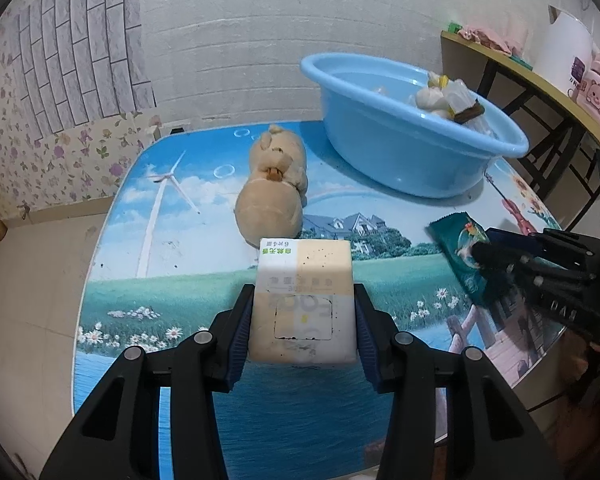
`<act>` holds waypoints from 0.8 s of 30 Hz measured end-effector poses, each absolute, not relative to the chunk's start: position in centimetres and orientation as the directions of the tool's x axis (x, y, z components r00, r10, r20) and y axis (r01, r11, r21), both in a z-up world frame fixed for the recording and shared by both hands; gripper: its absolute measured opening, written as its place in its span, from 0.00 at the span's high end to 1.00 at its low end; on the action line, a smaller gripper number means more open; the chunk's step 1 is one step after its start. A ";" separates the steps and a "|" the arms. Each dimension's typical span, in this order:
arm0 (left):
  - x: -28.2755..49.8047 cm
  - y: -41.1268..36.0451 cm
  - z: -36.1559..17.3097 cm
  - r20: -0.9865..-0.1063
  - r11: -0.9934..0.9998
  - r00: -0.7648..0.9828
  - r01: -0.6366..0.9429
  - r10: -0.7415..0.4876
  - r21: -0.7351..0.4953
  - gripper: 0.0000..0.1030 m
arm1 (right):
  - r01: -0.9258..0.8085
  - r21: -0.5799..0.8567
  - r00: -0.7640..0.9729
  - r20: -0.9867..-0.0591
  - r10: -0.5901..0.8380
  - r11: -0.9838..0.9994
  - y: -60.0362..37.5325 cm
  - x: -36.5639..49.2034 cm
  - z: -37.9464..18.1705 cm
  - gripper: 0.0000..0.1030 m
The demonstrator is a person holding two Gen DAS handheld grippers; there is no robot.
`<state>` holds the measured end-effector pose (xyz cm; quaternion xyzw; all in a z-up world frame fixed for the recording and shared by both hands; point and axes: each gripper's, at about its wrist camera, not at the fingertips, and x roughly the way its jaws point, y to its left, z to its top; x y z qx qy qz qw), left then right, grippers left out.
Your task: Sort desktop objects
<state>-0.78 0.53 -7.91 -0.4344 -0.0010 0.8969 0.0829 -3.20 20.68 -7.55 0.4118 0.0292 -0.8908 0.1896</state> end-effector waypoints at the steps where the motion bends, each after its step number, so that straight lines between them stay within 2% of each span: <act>1: -0.8 0.5 -7.7 -0.776 -0.986 -0.613 -0.148 0.149 -0.073 0.57 | 0.366 0.110 -0.586 -0.744 -0.321 -0.924 20.8 -3.2 -7.3 0.83; 7: -0.7 0.4 -7.8 -0.776 -0.987 -0.613 -0.145 0.147 -0.072 0.57 | 0.362 0.120 -0.565 -0.760 -0.321 -0.924 21.1 -3.0 -8.0 0.83; 8: -0.7 0.4 -7.8 -0.778 -0.987 -0.611 -0.145 0.147 -0.073 0.57 | 0.362 0.120 -0.566 -0.759 -0.320 -0.924 21.2 -3.0 -7.9 0.87; 9: -0.7 0.4 -7.9 -0.778 -0.987 -0.610 -0.144 0.147 -0.073 0.57 | 0.361 0.123 -0.569 -0.756 -0.323 -0.925 21.3 -3.0 -7.8 0.96; 10: -0.6 0.4 -7.9 -0.779 -0.987 -0.609 -0.143 0.146 -0.073 0.57 | 0.358 0.132 -0.570 -0.753 -0.329 -0.924 21.4 -3.0 -7.7 0.99; 22: -0.4 0.4 -7.5 -0.772 -0.987 -0.620 -0.144 0.141 -0.065 0.57 | 0.359 0.176 -0.596 -0.712 -0.370 -0.916 22.4 -2.6 -6.3 0.99; 24: -0.4 0.4 -7.6 -0.775 -0.988 -0.616 -0.142 0.141 -0.067 0.57 | 0.338 0.155 -0.621 -0.705 -0.344 -0.928 22.5 -2.5 -6.2 0.94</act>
